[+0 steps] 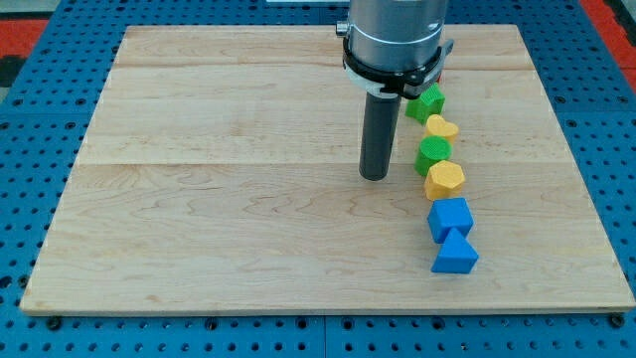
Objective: Point your arm to center right
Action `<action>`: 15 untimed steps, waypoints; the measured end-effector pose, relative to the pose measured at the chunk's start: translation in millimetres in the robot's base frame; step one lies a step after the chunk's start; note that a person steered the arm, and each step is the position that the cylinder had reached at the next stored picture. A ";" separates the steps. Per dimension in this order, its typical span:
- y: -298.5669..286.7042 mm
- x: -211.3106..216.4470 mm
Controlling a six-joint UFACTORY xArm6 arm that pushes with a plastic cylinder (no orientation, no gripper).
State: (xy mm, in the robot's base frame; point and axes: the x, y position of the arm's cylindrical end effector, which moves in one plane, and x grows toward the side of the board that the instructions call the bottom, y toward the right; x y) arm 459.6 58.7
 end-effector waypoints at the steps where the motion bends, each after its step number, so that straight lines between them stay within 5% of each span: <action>1: 0.0 0.0; 7: -6.8 6.4; 9: -15.9 135.3; 10: -14.0 158.1; 13: 101.1 154.7; 14: 176.6 120.9; 15: 180.6 75.7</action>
State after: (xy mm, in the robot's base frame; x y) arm 535.3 239.4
